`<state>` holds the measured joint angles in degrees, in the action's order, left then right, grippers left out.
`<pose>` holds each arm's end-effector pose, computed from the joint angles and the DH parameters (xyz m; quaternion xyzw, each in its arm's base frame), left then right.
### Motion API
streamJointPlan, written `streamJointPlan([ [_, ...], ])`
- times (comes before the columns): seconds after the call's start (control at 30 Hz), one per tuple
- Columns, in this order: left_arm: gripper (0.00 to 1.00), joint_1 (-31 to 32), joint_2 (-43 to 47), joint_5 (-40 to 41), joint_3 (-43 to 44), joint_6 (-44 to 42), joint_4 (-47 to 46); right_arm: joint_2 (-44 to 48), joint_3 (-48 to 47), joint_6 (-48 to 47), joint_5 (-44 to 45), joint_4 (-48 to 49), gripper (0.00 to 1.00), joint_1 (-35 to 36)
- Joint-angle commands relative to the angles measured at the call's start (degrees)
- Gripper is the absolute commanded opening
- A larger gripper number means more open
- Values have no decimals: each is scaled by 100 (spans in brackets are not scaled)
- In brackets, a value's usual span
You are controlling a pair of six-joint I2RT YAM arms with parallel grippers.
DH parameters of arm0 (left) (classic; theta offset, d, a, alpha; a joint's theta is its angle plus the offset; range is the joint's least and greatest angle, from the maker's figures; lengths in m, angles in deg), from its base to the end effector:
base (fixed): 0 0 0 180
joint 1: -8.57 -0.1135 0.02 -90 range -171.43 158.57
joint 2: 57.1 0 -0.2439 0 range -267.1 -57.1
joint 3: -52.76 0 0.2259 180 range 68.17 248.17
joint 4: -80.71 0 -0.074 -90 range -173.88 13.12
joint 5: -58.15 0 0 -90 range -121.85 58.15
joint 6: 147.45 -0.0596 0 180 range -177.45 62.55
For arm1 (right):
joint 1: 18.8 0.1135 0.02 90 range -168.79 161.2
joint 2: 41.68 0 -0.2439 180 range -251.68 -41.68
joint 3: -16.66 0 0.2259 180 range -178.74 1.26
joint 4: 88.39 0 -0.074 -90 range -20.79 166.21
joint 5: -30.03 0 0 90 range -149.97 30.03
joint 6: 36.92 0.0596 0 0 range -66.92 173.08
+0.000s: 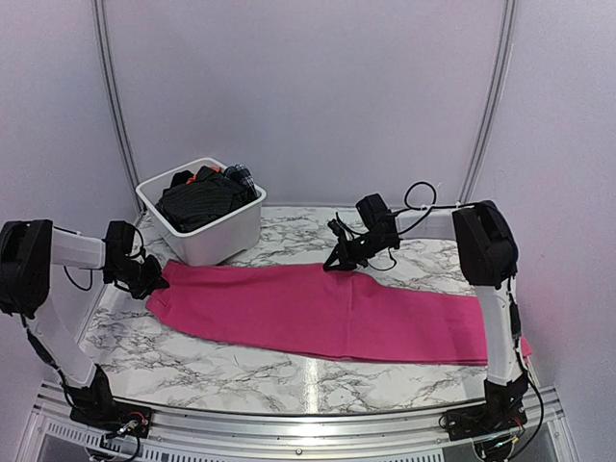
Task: Fold and stack the mixed laundry pile
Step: Adjust the rectangle-folded trousers at the center of the board.
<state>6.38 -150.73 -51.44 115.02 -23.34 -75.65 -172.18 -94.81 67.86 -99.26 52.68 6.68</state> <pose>0.3035 -0.0084 0.1327 -0.2442 0.9090 -0.2375 0.2402 0.3951 0.2301 0.1235 -0.1768 0.8926 0.3928 0.1328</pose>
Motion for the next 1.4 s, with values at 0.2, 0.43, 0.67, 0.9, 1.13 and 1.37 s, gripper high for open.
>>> streamJointPlan([
  [0.2, 0, -73, 43, 449, 215, -156, -91, -394, -579, -216, 1036, -476, 0, 13],
  [0.43, 7, -79, 128, 968, 742, -365, 364, -293, -804, -274, 1059, -677, 19, 80],
  [0.67, 35, -86, -771, 1213, 561, -44, 678, 712, -765, -351, 1611, -1239, 64, -56],
  [0.9, 38, -311, -259, 2385, 25, 324, 1604, 1989, 609, -400, 1723, -1592, 65, -183],
  [1.13, 49, -986, 1463, 2410, -403, 290, 1952, 3175, 2229, -173, 1625, -1554, 64, -227],
  [1.37, 65, -43, 1769, 600, 332, -706, 961, 3725, 3637, 302, 1372, -1071, 63, -318],
])
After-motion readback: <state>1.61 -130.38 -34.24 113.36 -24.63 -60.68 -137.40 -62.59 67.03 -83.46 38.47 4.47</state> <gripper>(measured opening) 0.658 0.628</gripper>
